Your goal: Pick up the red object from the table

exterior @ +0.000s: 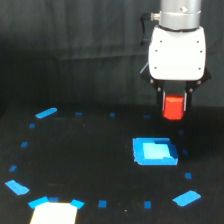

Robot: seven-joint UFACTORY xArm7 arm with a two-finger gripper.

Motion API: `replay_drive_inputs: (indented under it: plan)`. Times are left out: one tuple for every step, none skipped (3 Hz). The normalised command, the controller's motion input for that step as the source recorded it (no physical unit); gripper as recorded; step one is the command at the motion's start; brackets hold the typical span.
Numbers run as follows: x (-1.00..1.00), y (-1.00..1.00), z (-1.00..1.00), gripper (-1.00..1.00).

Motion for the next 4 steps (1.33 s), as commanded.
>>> replay_drive_inputs:
  plan:
    - [-0.10, 0.72, 0.76, -1.00]
    - [-0.09, 0.76, 0.03, -1.00]
    - [0.35, -0.46, -0.29, -1.00]
    - [-0.43, -0.49, -1.00, -1.00]
